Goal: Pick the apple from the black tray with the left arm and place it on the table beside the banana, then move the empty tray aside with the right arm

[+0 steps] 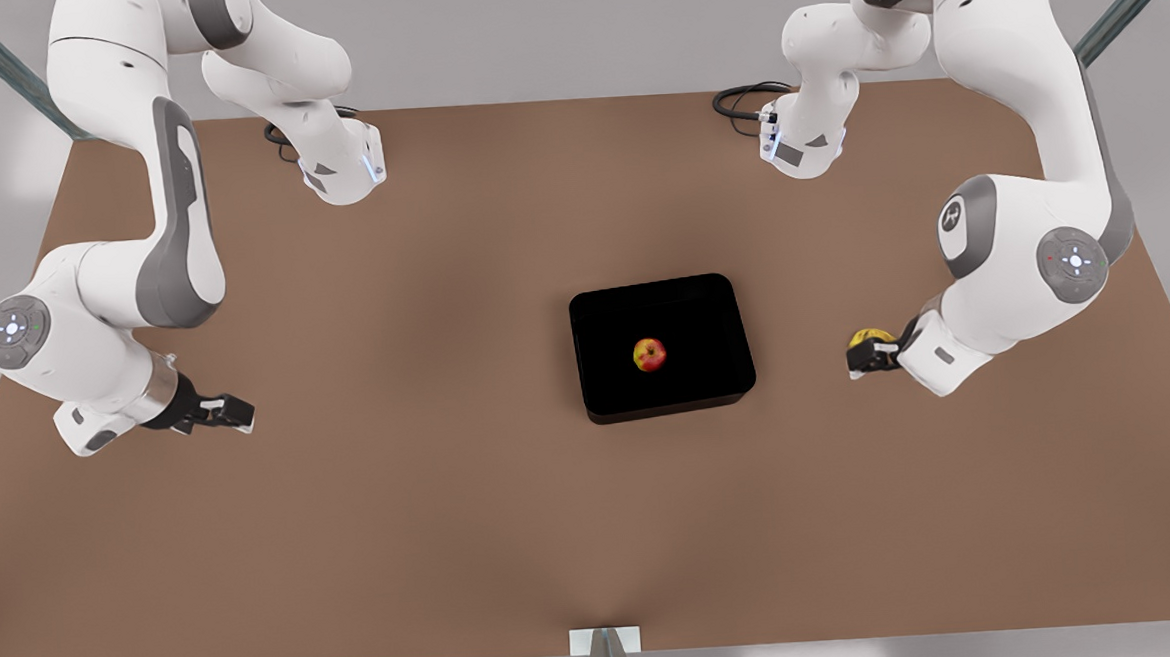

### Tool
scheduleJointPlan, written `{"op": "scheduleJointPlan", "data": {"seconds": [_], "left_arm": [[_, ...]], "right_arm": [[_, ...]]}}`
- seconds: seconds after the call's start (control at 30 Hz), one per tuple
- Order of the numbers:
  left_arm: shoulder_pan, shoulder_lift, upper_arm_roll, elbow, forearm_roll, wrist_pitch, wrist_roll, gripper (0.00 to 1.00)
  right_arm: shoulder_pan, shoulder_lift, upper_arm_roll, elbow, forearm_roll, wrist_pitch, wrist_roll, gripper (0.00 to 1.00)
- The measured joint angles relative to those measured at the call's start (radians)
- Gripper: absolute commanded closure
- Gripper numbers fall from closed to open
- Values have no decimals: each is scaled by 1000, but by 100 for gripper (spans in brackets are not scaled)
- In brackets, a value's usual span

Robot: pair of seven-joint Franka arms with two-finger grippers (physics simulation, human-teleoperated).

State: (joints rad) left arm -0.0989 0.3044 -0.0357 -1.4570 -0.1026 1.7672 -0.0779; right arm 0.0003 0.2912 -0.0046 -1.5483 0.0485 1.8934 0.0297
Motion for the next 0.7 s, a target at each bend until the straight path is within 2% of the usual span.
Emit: {"op": "scheduleJointPlan", "data": {"seconds": [0.13, 0.2, 0.33, 0.4, 0.47, 0.53, 0.7], "left_arm": [[3, 1, 1, -14, 32, 30, 3, 0], [-19, 1, -1, -7, 50, 45, 7, 0], [-240, -42, -9, -16, 63, 8, -56, 0], [-340, -71, -13, -122, 60, 4, -110, 0], [-374, -80, -37, -250, 39, 59, -184, 0], [-399, -45, -47, -285, 24, 114, -257, 0], [-449, 137, -50, -308, 26, 278, -408, 0]], "right_arm": [[46, 142, -2, 47, -2, 57, 4, 0], [52, 162, -6, 61, -2, 81, 6, 0], [49, 106, -44, 72, 0, 84, 9, 0], [49, 99, -48, 71, 0, 75, 10, 0], [51, 97, -49, 71, -1, 68, 12, 0], [52, 98, -48, 71, -1, 63, 13, 0], [53, 98, -47, 71, -2, 56, 14, 0]]}}
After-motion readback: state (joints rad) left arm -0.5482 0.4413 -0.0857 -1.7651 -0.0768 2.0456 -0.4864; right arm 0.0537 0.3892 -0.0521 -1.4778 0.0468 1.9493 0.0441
